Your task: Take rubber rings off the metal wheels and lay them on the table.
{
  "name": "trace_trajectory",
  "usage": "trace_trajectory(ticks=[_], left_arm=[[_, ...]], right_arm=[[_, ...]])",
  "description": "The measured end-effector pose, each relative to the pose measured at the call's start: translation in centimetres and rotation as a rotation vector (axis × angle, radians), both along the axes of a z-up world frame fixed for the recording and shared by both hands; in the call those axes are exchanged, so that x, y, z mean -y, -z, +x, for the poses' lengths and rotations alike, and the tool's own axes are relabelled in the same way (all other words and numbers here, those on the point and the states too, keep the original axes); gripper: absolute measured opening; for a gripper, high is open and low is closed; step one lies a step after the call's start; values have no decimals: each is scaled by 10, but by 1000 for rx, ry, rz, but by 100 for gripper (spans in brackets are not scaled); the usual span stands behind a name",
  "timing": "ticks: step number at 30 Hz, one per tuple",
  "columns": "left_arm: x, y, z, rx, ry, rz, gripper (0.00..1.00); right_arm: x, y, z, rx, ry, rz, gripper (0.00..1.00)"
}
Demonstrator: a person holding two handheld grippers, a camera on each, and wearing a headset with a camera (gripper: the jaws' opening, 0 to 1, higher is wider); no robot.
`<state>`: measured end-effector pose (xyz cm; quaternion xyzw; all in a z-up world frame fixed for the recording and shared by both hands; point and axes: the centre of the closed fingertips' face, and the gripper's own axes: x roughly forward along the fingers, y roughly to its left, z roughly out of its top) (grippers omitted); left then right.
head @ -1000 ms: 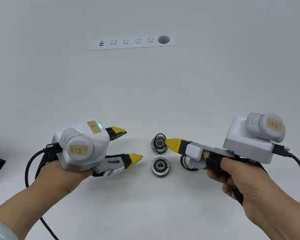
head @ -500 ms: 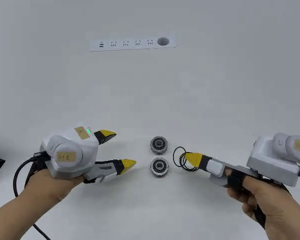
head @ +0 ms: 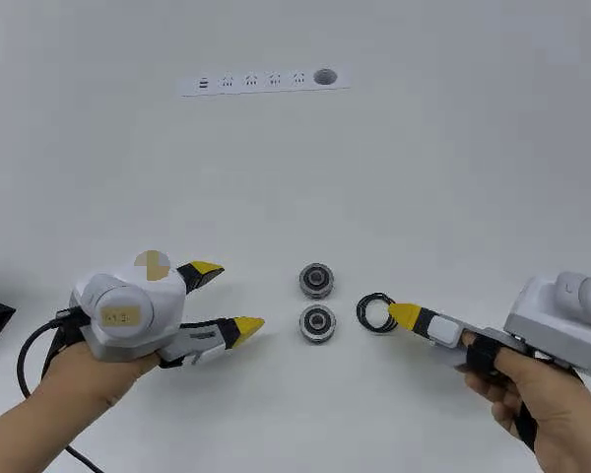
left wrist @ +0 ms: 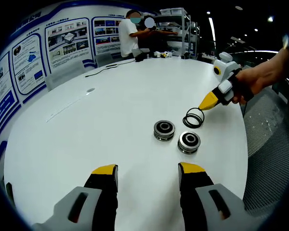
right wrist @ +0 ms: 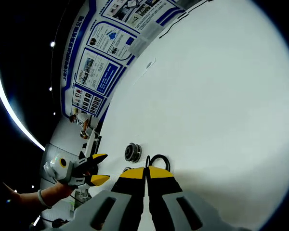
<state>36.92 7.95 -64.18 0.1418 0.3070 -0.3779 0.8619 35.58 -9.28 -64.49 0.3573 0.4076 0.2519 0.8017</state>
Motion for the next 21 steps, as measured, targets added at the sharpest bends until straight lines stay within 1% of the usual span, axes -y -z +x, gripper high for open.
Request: trace_trajectory(ticks=[2, 6, 8, 11, 15, 21], left_arm=[[-1, 0, -1, -2, -4, -1, 51], [0, -2, -4, 0, -16, -25, 51], [0, -3, -6, 1, -17, -32, 52], [-1, -4, -8, -1, -22, -38, 52], [-4, -4, -11, -6, -40, -49, 52], [-8, -6, -17, -5, -56, -59, 52]], right_arm=[[-1, 1, 0, 6, -11, -20, 3], [0, 4, 0, 51, -66, -113, 3], [0, 6, 0, 85, -102, -162, 7], [-1, 8, 0, 114, -149, -207, 10], [-2, 9, -3, 132, -174, -233, 14], [0, 8, -5, 183, -217, -294, 24]])
